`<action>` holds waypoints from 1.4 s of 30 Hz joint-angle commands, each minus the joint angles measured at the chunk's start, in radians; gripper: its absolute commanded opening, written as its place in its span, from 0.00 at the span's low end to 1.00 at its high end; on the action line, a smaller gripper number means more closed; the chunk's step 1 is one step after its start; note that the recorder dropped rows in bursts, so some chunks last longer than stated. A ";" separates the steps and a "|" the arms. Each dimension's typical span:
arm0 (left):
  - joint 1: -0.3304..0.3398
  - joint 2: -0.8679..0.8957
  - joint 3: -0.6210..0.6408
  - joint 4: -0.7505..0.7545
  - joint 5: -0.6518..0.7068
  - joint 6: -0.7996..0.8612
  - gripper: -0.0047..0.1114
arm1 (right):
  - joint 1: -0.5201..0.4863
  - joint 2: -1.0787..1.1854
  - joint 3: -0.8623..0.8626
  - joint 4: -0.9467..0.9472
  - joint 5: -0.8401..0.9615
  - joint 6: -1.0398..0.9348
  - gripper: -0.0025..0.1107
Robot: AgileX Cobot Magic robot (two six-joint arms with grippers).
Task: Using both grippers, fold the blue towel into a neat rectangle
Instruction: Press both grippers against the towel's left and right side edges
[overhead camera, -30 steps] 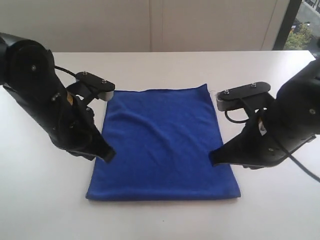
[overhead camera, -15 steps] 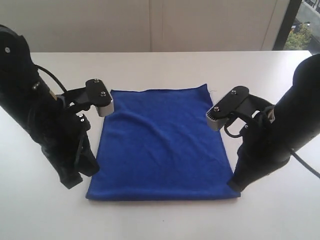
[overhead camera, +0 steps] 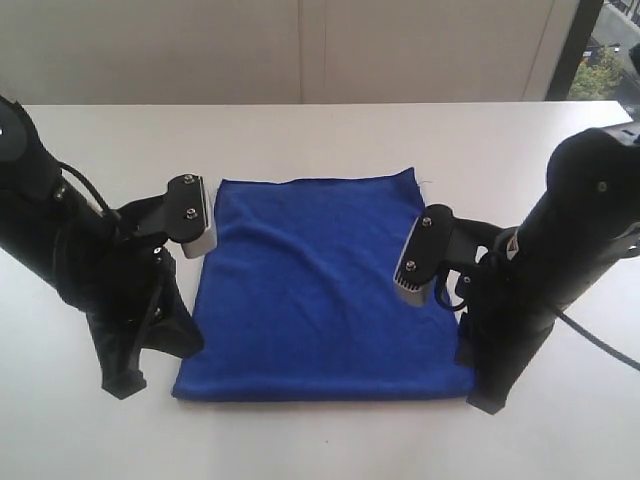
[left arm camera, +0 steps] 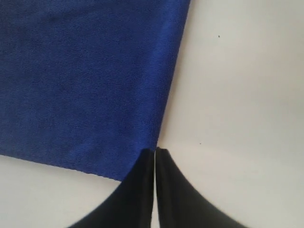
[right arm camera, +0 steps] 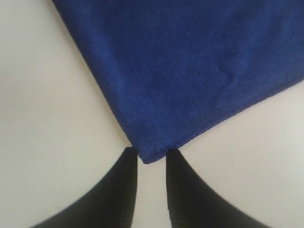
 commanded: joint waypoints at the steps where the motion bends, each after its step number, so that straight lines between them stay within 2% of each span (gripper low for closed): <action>1: 0.002 0.006 0.018 -0.016 -0.006 0.052 0.27 | -0.002 0.017 -0.007 0.006 -0.006 -0.085 0.29; 3: -0.003 0.025 0.025 -0.016 -0.020 0.068 0.36 | -0.002 0.017 0.006 0.006 -0.028 -0.107 0.29; 6: -0.003 0.060 0.027 -0.036 -0.037 0.089 0.40 | -0.002 0.017 0.038 0.006 -0.072 -0.147 0.30; 15: -0.003 0.119 0.036 -0.038 -0.109 0.106 0.40 | -0.002 0.017 0.156 0.006 -0.242 -0.253 0.41; 25: -0.003 0.118 0.088 -0.038 -0.184 0.212 0.40 | -0.002 0.050 0.181 0.008 -0.324 -0.259 0.41; 36: -0.003 0.125 0.093 -0.038 -0.186 0.293 0.40 | -0.002 0.085 0.181 0.023 -0.357 -0.263 0.41; 42: -0.047 0.124 0.093 -0.031 -0.209 0.296 0.59 | -0.002 0.075 0.181 0.025 -0.344 -0.263 0.41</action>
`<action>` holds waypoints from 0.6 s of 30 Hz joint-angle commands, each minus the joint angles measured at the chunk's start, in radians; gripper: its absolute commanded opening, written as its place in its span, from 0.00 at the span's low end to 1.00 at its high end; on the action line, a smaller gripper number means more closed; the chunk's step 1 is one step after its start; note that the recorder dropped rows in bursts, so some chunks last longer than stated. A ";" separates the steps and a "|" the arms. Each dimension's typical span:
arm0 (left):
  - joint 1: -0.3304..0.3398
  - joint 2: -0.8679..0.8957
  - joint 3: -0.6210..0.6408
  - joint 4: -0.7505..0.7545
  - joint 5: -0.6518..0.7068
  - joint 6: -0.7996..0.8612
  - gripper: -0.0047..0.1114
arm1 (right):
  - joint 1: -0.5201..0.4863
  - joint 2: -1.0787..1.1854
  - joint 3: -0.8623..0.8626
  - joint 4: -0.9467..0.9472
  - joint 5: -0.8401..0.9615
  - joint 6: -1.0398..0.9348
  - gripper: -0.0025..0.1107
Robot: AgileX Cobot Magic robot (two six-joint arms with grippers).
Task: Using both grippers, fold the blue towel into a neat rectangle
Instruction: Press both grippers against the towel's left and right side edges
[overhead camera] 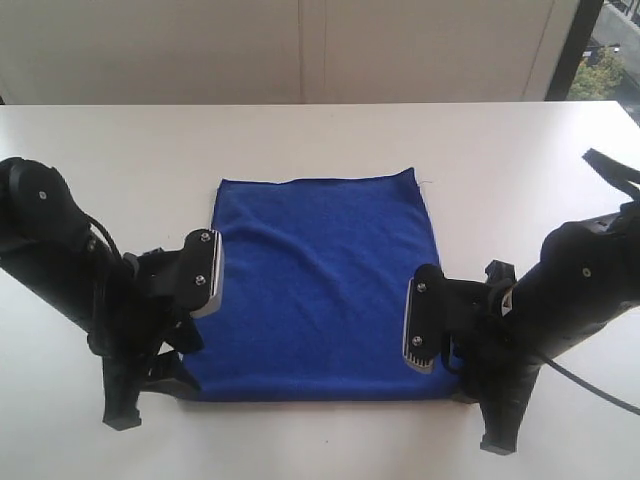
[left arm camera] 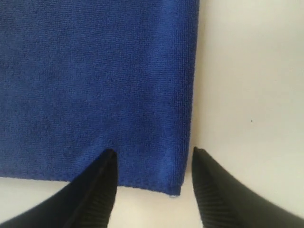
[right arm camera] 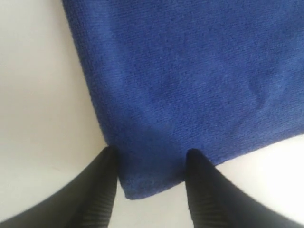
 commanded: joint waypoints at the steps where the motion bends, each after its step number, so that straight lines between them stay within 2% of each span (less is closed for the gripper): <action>1: -0.048 -0.004 0.008 0.010 0.001 0.007 0.60 | -0.002 -0.021 0.006 0.005 0.006 -0.013 0.41; 7: -0.055 -0.004 0.008 0.041 -0.022 0.003 0.60 | -0.002 -0.093 0.006 0.005 0.009 -0.013 0.41; 18: -0.055 0.030 0.008 0.041 -0.025 -0.001 0.60 | -0.002 -0.062 0.006 0.009 0.030 -0.013 0.41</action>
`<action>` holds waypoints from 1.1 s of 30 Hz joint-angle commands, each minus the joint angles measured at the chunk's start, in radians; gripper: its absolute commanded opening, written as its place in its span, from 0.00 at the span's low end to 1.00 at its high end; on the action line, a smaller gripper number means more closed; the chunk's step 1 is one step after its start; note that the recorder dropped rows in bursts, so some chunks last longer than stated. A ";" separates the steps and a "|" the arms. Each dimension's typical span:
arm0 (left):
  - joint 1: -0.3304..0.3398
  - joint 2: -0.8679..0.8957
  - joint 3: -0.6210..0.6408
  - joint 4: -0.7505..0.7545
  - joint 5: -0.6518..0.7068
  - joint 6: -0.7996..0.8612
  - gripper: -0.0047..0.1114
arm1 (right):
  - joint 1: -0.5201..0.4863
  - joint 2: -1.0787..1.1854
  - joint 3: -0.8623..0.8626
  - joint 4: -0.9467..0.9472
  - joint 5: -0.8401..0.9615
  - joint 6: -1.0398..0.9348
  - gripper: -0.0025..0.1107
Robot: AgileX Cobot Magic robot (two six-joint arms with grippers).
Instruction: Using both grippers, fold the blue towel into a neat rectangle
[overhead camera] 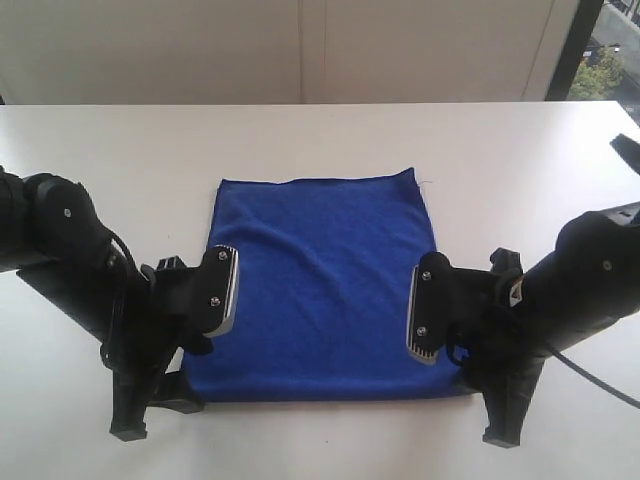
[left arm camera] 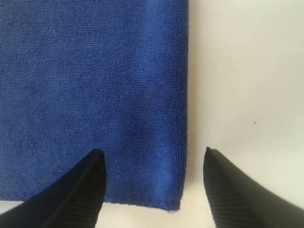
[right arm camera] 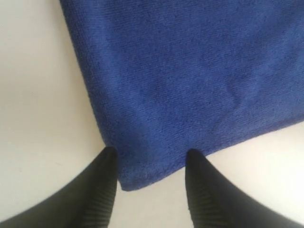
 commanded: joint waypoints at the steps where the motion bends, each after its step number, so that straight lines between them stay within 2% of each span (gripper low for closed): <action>1: -0.006 -0.003 0.008 -0.006 0.026 -0.005 0.60 | -0.002 0.006 0.006 0.014 0.012 -0.014 0.41; 6: -0.006 -0.003 0.008 -0.006 0.040 -0.005 0.60 | 0.010 0.043 0.006 0.069 0.036 -0.125 0.41; 10: -0.006 0.006 0.008 -0.006 0.040 -0.005 0.59 | 0.017 0.068 0.006 0.069 0.027 -0.125 0.41; 16: -0.006 0.033 0.010 -0.006 0.040 -0.005 0.52 | 0.017 0.098 0.006 0.069 0.032 -0.125 0.41; 19: -0.006 0.035 0.010 -0.006 0.026 -0.005 0.42 | 0.017 0.111 0.006 0.069 0.035 -0.125 0.34; 23: -0.006 0.035 0.010 -0.006 0.025 -0.001 0.14 | 0.017 0.114 0.006 0.069 0.030 -0.125 0.11; 25: -0.006 0.031 0.010 -0.003 0.027 0.001 0.04 | 0.017 0.114 0.006 0.069 0.032 -0.114 0.02; 30: -0.006 -0.033 0.010 0.001 0.062 -0.008 0.04 | 0.017 0.057 0.004 0.069 0.057 -0.088 0.02; 33: -0.006 -0.091 0.010 0.001 0.100 -0.136 0.04 | 0.017 -0.032 0.004 0.069 0.074 0.006 0.02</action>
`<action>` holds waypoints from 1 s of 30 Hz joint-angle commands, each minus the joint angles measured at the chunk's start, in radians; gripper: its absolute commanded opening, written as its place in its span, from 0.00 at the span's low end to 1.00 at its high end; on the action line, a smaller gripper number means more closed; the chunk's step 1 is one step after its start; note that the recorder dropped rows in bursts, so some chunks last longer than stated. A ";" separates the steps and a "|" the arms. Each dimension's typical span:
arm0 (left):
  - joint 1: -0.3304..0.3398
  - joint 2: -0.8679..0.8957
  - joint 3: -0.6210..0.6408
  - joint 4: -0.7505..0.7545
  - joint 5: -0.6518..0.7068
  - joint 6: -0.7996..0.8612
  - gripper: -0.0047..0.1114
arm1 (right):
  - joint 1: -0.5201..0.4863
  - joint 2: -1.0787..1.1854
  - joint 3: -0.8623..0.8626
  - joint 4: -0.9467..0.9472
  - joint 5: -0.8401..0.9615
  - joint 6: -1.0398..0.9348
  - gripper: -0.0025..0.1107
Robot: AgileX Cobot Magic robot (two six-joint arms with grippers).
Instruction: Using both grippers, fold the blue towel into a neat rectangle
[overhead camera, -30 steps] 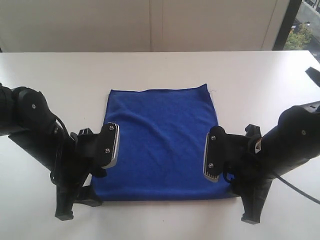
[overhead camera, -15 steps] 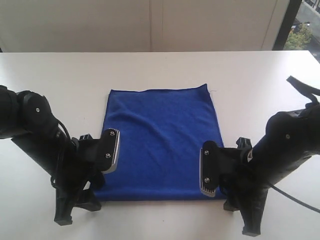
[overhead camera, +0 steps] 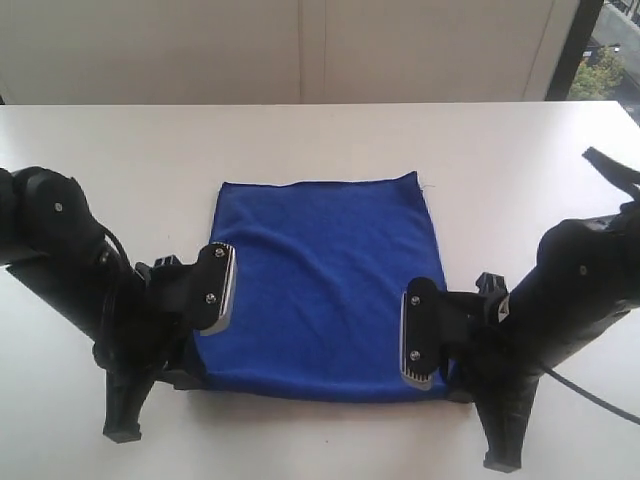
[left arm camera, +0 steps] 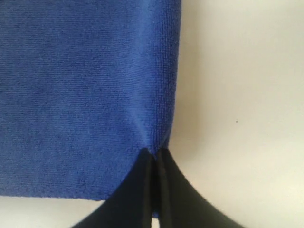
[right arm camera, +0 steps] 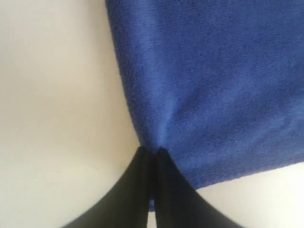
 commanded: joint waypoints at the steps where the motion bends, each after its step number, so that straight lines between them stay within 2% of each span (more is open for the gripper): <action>1: -0.006 -0.069 0.008 -0.003 0.067 -0.149 0.04 | 0.000 -0.102 0.004 -0.005 0.036 0.099 0.02; 5: -0.006 -0.100 0.008 0.002 0.131 -0.288 0.04 | 0.000 -0.161 0.004 -0.005 0.112 0.129 0.02; 9: -0.006 -0.135 0.004 0.101 0.252 -0.501 0.04 | 0.000 -0.233 0.004 -0.005 0.206 0.197 0.02; 13: -0.006 -0.202 0.003 0.118 0.337 -0.536 0.04 | 0.029 -0.311 0.004 -0.005 0.296 0.221 0.02; 19: -0.004 -0.242 -0.017 0.128 0.324 -0.580 0.04 | 0.039 -0.377 0.004 -0.028 0.226 0.257 0.02; 22: -0.004 -0.242 -0.054 0.178 0.276 -0.709 0.04 | 0.039 -0.381 0.004 -0.048 0.148 0.334 0.02; 27: -0.002 -0.240 -0.136 0.337 0.192 -0.915 0.04 | 0.039 -0.364 -0.050 -0.184 0.093 0.560 0.02; 30: 0.038 -0.231 -0.161 0.353 0.148 -0.996 0.04 | 0.039 -0.277 -0.125 -0.199 0.093 0.644 0.02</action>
